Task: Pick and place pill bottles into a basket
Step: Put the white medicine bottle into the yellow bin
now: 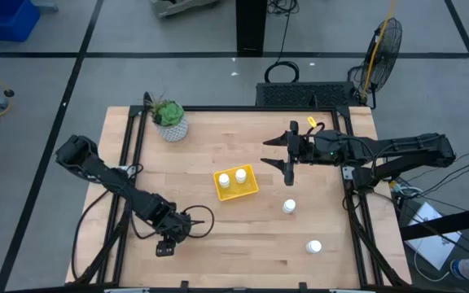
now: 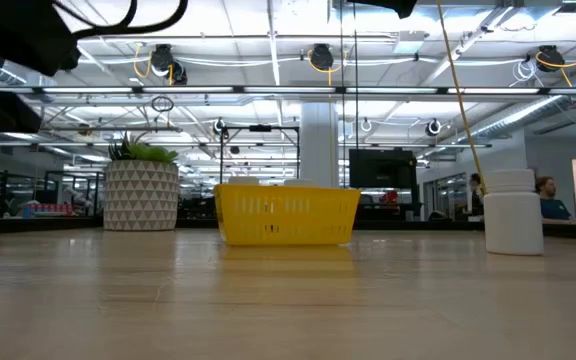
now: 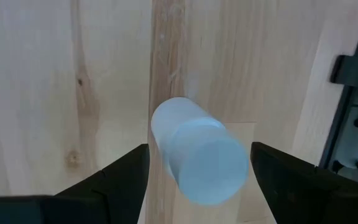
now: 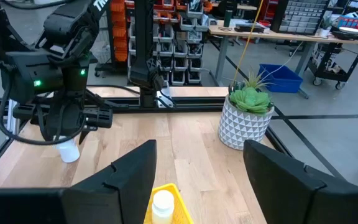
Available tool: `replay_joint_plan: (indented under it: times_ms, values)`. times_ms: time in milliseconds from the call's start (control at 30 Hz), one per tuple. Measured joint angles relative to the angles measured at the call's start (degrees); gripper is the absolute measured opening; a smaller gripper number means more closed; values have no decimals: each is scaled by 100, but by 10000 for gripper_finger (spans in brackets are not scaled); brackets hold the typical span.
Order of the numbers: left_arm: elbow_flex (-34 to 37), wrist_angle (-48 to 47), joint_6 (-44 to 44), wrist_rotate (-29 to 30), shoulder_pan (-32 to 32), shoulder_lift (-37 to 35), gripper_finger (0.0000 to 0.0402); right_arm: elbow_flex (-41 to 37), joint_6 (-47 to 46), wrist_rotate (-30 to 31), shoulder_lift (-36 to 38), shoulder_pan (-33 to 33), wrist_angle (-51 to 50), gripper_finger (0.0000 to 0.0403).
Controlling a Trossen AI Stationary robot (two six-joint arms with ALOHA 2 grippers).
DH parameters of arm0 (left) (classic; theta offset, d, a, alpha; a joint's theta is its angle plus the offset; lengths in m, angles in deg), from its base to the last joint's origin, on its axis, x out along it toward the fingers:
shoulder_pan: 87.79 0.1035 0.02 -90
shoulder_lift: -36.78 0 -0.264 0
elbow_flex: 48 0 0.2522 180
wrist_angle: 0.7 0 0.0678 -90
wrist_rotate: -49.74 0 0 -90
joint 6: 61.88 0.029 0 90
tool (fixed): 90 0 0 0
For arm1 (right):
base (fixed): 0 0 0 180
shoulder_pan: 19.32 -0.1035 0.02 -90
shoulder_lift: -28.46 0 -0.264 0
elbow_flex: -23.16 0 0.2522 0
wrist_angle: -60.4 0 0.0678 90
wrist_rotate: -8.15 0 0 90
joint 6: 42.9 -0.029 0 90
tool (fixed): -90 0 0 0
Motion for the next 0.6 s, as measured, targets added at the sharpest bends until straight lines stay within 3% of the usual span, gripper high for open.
replay_joint_plan:
  times_ms: [433,600]
  values:
    - [1,-1,307,94,0,133,280,0,-6,0,2,-3,2,233]
    - [1,8,313,41,0,133,217,0,-8,0,1,-5,2,233]
